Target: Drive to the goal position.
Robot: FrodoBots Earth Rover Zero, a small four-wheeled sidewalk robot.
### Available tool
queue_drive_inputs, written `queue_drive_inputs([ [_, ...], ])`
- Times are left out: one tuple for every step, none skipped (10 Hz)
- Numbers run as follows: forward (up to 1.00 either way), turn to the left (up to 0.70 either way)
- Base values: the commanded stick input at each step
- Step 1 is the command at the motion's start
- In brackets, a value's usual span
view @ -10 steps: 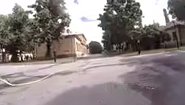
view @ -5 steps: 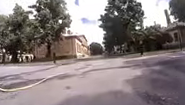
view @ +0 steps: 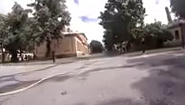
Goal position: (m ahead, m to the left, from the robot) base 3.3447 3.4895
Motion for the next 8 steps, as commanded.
queue_drive_inputs([
  [0.7,0.28],
  [0.7,0.28],
  [0.7,0.28],
  [0.7,0.28],
  [0.7,0.28],
  [0.7,0.19],
  [0.7,0.06],
  [0.7,0.0],
])
